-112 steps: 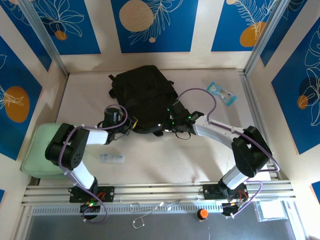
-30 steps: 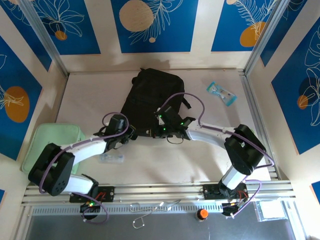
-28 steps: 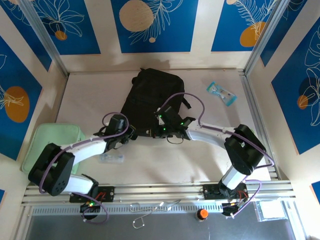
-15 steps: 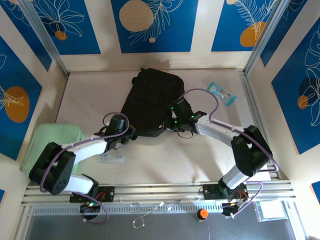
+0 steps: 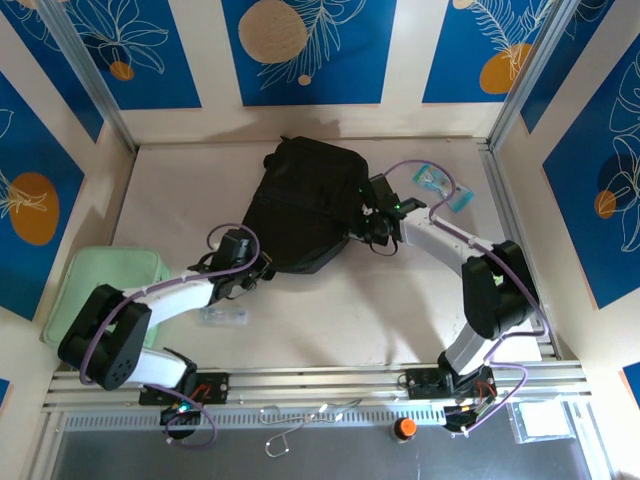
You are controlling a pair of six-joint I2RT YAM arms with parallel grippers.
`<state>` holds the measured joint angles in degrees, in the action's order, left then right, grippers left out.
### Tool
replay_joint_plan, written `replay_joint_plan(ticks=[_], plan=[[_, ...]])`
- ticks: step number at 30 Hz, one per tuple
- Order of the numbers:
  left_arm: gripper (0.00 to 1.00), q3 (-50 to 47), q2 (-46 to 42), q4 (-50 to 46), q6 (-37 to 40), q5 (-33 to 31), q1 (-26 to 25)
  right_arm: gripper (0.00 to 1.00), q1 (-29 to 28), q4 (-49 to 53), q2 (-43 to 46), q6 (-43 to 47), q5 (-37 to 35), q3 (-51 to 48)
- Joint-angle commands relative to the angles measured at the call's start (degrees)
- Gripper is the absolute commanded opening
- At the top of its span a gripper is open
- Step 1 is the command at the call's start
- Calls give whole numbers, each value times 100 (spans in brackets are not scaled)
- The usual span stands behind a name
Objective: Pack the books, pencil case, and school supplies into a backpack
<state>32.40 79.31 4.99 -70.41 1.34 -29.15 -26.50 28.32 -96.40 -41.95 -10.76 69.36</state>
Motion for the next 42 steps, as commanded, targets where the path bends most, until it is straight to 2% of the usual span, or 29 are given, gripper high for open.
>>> replay_joint_plan(ticks=[1,6,8,9,10,13,15,16,19,20,22,24,27,30,36,42], plan=[[0,85,-38,-864,479,292,-81,0,158,331,-131,24,-637,320],[0,282,-177,-1453,911,454,-378,0,276,383,-22,-88,-671,206],[0,306,-404,-1708,1071,223,-601,0,335,345,209,-120,-675,-59],[3,307,-534,-1838,1104,50,-689,0,366,325,338,-128,-677,-206],[11,302,-694,-1955,1168,-122,-772,0,410,301,506,-137,-672,-393],[51,347,-1201,-2418,1350,-641,-821,0,576,115,943,-32,-483,-916],[58,467,-1478,-2688,1568,-979,-815,0,708,34,1114,88,-235,-1108],[62,574,-1600,-2821,1755,-1140,-816,7,763,42,1171,128,-141,-1122],[68,960,-1743,-2966,2374,-1395,-820,47,722,85,1337,140,-99,-1042],[70,1072,-1716,-2852,2632,-1328,-820,56,679,31,1405,161,13,-1000],[73,1277,-1541,-2527,3091,-1035,-813,64,556,-96,1498,157,211,-931],[76,1511,-1218,-2176,3433,-552,-811,67,383,-277,1510,178,400,-866],[78,1901,-524,-1656,3628,198,-812,68,230,-415,1255,104,776,-690],[78,2337,292,-1393,3603,744,-814,68,101,-329,812,4,800,-429],[70,3017,1589,-1525,3609,709,-795,67,-6,-119,-91,64,608,112],[61,2885,2070,-1428,3556,727,-785,66,-63,-70,-494,126,503,72]])
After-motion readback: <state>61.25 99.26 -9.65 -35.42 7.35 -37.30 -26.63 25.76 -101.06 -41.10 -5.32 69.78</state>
